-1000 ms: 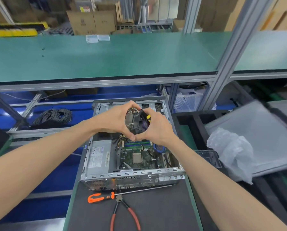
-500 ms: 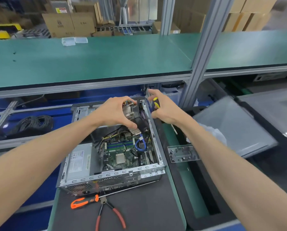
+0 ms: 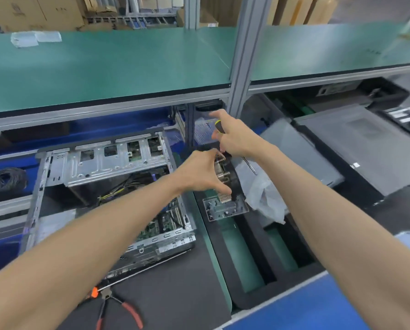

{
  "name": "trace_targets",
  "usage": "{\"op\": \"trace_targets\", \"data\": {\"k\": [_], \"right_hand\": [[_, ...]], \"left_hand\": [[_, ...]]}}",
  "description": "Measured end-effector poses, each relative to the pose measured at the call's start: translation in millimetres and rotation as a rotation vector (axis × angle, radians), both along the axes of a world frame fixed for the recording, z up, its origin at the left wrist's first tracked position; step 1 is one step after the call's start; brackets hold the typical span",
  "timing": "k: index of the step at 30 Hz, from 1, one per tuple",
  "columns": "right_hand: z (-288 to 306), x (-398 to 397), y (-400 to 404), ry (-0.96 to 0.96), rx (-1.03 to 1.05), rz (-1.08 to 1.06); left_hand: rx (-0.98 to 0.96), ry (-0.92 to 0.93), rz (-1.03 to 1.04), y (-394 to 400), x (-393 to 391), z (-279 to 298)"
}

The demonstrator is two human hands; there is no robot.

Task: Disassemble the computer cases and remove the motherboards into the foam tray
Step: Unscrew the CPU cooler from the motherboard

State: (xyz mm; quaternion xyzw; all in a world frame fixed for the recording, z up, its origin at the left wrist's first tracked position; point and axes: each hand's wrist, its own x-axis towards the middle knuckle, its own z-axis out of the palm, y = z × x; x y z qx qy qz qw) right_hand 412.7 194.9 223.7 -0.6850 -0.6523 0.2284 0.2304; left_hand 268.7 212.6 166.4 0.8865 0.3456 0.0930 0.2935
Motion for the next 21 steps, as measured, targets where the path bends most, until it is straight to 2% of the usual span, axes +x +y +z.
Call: {"op": "trace_targets", "data": {"k": [5, 11, 21], "right_hand": [[-6, 35, -15, -0.038, -0.112, -0.049], [-23, 71, -46, -0.038, -0.162, -0.121], [-69, 118, -91, -0.142, -0.329, -0.143]], "left_hand": [[-0.056, 0.063, -0.081, -39, 60, -31], [-0.119, 0.033, -0.079, -83, 114, -79], [-0.101, 0.056, -0.117, -143, 180, -144]]}}
